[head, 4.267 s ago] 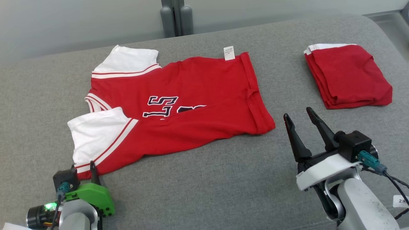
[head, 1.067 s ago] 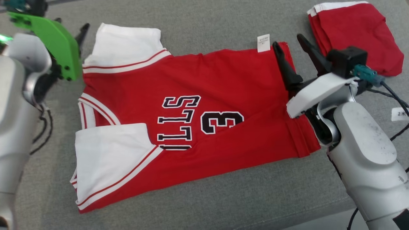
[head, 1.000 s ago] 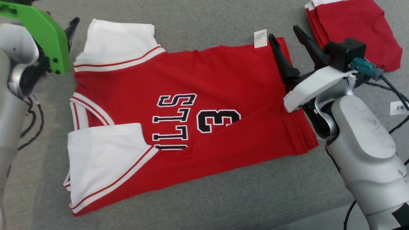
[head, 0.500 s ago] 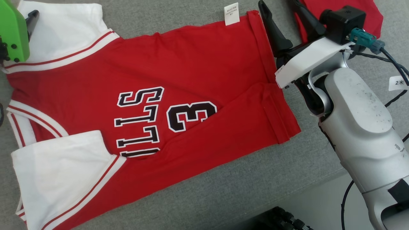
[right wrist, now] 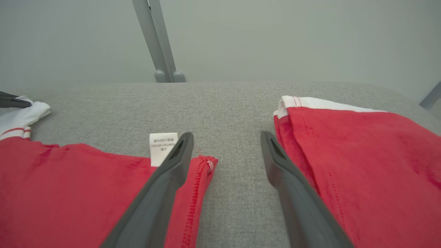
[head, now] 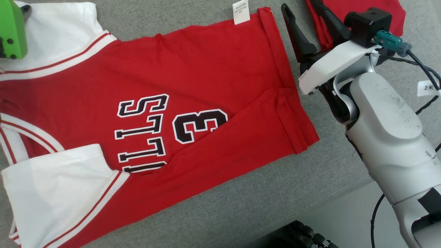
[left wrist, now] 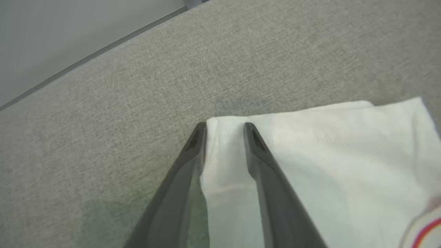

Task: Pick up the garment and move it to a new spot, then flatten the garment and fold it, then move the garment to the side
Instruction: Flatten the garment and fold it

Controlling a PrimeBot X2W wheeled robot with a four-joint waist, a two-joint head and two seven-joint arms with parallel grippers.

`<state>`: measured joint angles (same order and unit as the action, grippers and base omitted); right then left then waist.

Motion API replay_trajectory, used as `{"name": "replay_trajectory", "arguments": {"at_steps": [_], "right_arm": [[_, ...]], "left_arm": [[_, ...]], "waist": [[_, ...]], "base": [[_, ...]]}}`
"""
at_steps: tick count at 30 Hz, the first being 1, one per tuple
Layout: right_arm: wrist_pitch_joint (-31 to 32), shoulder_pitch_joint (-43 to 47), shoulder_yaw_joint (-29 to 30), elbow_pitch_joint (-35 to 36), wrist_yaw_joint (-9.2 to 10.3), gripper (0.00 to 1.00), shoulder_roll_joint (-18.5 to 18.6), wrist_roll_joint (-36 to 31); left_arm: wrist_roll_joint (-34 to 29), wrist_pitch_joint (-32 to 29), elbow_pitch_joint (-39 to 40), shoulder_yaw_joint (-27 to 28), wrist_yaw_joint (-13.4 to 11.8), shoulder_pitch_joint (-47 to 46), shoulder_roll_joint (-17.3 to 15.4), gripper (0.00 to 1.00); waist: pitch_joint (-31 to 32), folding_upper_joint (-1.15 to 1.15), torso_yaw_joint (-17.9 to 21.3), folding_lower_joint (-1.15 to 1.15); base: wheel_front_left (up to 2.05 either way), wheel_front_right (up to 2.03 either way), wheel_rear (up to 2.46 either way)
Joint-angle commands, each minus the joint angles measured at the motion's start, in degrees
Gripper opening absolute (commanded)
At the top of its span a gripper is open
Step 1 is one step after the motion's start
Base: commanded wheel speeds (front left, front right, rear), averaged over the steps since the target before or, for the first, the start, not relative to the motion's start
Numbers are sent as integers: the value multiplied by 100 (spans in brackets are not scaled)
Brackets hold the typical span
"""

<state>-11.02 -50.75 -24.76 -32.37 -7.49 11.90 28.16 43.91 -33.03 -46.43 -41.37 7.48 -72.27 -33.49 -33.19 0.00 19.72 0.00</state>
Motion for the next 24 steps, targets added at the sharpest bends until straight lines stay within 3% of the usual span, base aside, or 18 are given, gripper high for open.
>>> {"name": "replay_trajectory", "arguments": {"at_steps": [1,15,24], "right_arm": [[-12,-66,-4,-37,1,100,22,28],[555,-33,-287,-535,1,100,739,150],[1289,-137,-518,-948,1,100,1239,887]], "left_arm": [[80,-25,-33,-94,-4,113,33,0],[300,2029,261,-208,-4,424,604,0],[493,2420,1077,-493,-4,851,535,0]], "waist": [[82,0,-80,0],[846,0,-1227,0],[938,0,-1837,0]], "base": [[0,0,0],[0,0,0],[0,0,0]]}}
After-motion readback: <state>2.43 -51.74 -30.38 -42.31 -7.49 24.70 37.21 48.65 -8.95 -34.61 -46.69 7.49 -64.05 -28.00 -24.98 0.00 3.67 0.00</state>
